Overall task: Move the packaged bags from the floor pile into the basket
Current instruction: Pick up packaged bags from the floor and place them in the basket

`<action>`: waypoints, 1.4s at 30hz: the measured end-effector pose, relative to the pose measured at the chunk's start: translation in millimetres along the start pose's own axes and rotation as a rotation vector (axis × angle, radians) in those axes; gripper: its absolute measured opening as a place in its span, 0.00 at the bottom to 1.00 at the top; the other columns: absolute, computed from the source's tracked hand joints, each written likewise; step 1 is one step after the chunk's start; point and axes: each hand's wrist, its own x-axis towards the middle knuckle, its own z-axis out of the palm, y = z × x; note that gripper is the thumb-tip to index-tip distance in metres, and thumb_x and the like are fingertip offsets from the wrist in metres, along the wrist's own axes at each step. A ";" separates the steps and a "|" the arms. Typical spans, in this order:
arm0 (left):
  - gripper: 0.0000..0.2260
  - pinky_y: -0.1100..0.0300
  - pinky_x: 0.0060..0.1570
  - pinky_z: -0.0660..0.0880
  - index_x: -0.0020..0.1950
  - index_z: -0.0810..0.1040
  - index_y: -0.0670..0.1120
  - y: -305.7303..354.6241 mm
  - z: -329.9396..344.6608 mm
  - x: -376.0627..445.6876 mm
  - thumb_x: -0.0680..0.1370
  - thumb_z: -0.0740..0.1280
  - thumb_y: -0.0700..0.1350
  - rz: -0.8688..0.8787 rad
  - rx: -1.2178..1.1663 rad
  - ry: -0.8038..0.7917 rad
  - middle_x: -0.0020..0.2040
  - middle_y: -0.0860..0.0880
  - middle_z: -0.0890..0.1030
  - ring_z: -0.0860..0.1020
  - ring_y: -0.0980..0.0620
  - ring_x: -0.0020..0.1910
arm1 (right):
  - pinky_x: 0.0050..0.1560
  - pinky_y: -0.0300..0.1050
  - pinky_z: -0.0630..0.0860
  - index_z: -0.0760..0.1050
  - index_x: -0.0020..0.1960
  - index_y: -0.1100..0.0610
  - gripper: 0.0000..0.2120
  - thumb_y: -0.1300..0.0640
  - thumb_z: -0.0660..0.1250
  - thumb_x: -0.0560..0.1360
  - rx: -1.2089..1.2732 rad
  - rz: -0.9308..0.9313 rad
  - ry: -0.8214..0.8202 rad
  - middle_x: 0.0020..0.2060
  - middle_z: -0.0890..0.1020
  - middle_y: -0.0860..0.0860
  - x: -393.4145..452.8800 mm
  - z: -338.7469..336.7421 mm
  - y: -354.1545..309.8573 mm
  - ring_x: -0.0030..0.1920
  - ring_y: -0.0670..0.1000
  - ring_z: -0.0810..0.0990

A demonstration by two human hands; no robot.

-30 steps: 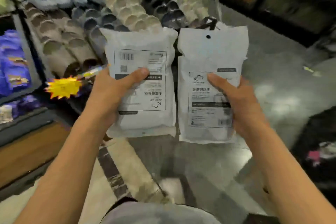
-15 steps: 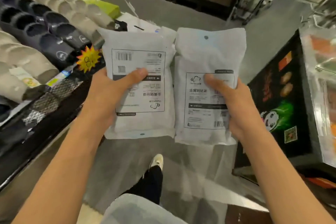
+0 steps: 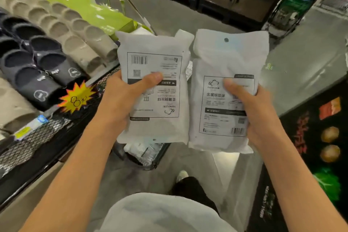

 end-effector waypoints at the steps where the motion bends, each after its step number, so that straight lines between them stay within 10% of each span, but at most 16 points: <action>1: 0.11 0.54 0.45 0.85 0.57 0.84 0.50 -0.5 2.5 12.4 0.75 0.77 0.42 0.006 -0.001 0.021 0.51 0.51 0.89 0.88 0.49 0.49 | 0.50 0.55 0.86 0.79 0.64 0.56 0.20 0.52 0.76 0.75 -0.006 0.006 -0.017 0.51 0.89 0.52 19.9 2.9 -2.6 0.50 0.55 0.89; 23: 0.10 0.59 0.42 0.84 0.55 0.84 0.51 -84.8 19.3 132.8 0.75 0.76 0.41 -0.168 -0.158 0.929 0.48 0.54 0.89 0.88 0.53 0.47 | 0.54 0.58 0.85 0.78 0.65 0.54 0.23 0.50 0.77 0.73 -0.314 0.191 -0.887 0.51 0.89 0.51 335.0 142.0 34.6 0.50 0.54 0.89; 42: 0.16 0.62 0.42 0.83 0.56 0.84 0.50 -459.1 -51.3 193.6 0.69 0.79 0.47 -0.469 -0.295 0.994 0.49 0.53 0.89 0.88 0.54 0.47 | 0.47 0.49 0.85 0.78 0.67 0.50 0.24 0.49 0.79 0.73 -0.552 0.342 -0.936 0.54 0.88 0.48 426.5 224.7 407.6 0.53 0.51 0.89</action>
